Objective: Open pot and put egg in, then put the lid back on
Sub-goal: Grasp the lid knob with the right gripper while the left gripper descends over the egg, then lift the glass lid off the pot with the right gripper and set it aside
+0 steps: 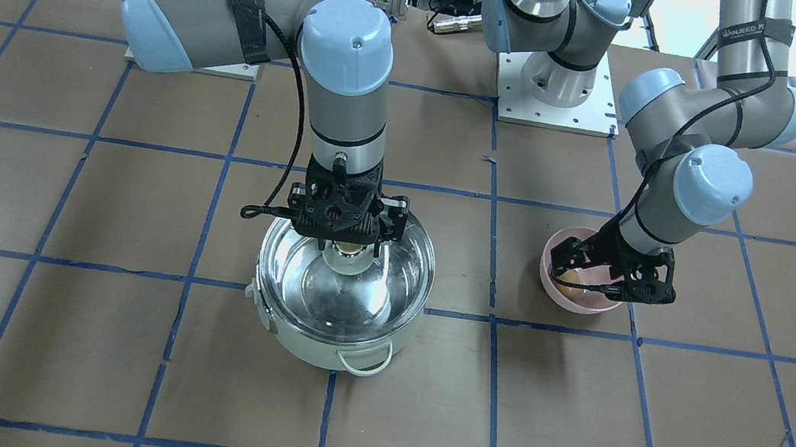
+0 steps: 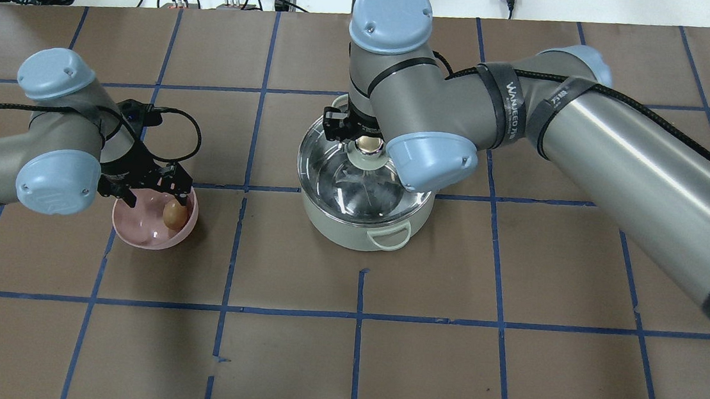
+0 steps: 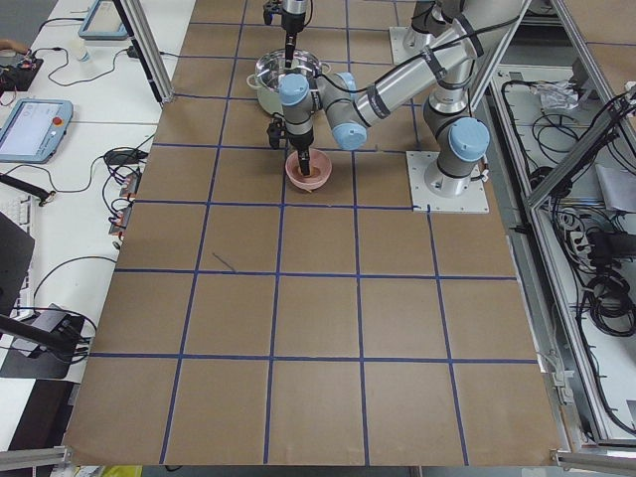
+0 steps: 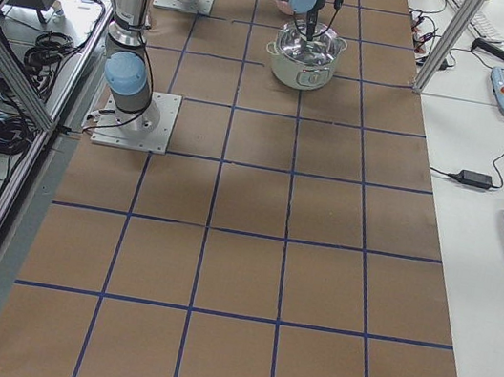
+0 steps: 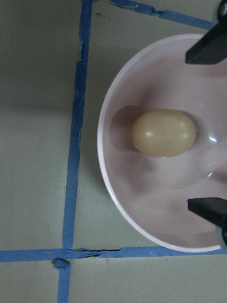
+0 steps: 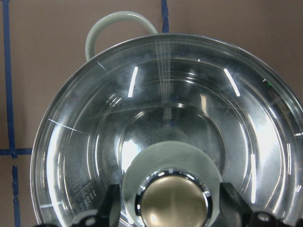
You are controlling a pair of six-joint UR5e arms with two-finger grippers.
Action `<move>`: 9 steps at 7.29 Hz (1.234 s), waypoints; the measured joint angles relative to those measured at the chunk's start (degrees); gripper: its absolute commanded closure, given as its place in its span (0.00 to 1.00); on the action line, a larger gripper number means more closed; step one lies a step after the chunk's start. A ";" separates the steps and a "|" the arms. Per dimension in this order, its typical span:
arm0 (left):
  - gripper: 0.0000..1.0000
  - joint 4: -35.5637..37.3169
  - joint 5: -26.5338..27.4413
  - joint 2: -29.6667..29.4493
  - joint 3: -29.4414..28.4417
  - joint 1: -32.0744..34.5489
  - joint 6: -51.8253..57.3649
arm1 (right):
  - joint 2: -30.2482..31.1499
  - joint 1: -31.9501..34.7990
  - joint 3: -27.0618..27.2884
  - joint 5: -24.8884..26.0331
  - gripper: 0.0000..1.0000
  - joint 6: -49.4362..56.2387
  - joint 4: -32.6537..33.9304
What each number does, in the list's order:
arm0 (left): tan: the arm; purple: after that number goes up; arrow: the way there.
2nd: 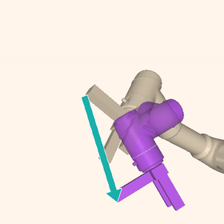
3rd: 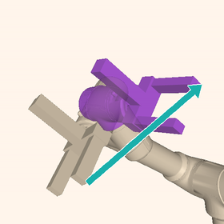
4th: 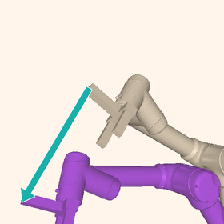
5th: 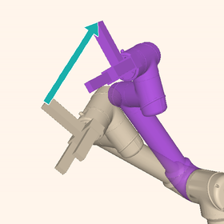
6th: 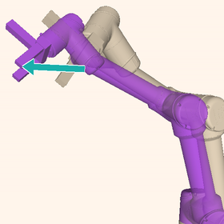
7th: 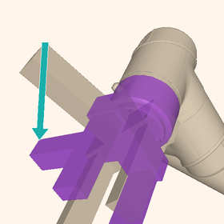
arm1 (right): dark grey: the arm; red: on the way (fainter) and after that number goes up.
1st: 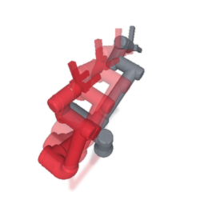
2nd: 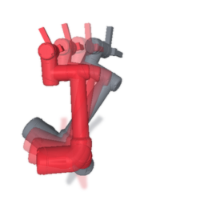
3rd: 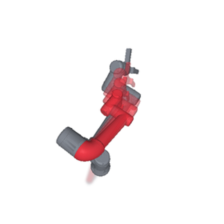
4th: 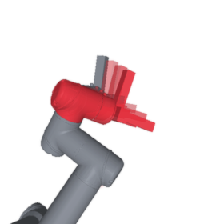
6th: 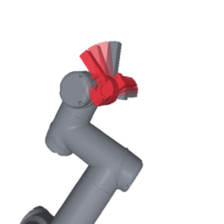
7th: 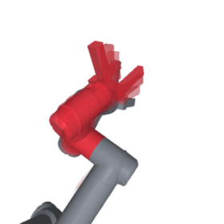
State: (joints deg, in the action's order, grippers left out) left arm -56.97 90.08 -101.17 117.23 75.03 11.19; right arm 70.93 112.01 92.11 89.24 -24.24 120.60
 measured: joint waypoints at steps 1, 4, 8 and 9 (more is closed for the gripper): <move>0.01 0.66 -0.08 -0.44 0.16 -0.01 1.77 | -0.28 -0.14 -0.13 -0.02 0.28 0.07 0.53; 0.02 2.01 0.13 -0.92 1.14 -1.17 5.17 | -0.78 -0.21 -0.32 -0.08 0.30 -0.17 1.59; 0.02 4.43 -0.34 -1.56 3.17 -2.49 6.70 | -0.48 -0.22 -0.27 0.17 0.46 -0.08 1.73; 0.02 4.65 -0.34 -1.62 3.20 -2.52 6.73 | -0.46 -0.22 -0.24 0.18 0.48 -0.02 1.75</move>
State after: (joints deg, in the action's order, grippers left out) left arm -52.32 89.74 -102.79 120.43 72.51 17.91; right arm 70.47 111.79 91.87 89.41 -24.27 122.35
